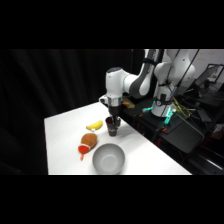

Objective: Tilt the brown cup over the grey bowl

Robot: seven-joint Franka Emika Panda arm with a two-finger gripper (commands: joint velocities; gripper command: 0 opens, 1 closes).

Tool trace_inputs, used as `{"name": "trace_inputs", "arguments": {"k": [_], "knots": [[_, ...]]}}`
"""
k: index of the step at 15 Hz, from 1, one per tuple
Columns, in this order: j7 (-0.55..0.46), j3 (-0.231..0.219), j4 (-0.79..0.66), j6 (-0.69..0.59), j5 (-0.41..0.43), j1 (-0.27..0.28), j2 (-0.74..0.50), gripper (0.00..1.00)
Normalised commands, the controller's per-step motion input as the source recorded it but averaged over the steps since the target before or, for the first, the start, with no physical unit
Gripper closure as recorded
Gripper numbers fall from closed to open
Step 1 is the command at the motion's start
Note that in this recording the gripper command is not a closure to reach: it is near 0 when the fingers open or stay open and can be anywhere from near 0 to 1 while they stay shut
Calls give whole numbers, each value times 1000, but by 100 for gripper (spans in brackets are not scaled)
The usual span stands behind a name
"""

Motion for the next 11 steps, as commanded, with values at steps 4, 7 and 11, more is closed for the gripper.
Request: {"name": "trace_inputs", "arguments": {"k": [4, 7, 11], "knots": [[57, -80, -73, -452, -123, 11, -650, 0], [41, -26, 98, -673, -115, -53, -678, 0], [3, 10, 138, -495, -92, -80, -521, 0]]}}
